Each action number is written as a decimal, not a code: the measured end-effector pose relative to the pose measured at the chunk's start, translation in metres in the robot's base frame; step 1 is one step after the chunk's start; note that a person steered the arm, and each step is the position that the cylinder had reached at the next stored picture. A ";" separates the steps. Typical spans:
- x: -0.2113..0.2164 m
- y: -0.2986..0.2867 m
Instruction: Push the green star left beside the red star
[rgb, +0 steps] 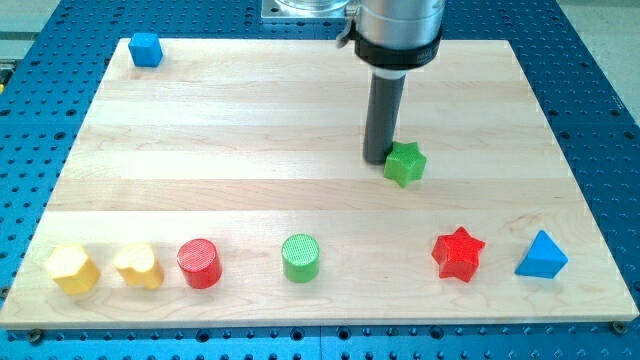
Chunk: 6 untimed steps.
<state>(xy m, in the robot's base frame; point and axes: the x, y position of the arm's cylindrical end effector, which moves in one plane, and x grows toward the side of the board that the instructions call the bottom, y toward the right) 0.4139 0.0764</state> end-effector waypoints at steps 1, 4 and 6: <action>-0.021 0.014; 0.052 0.027; 0.050 -0.001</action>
<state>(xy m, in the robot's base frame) 0.4639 0.0754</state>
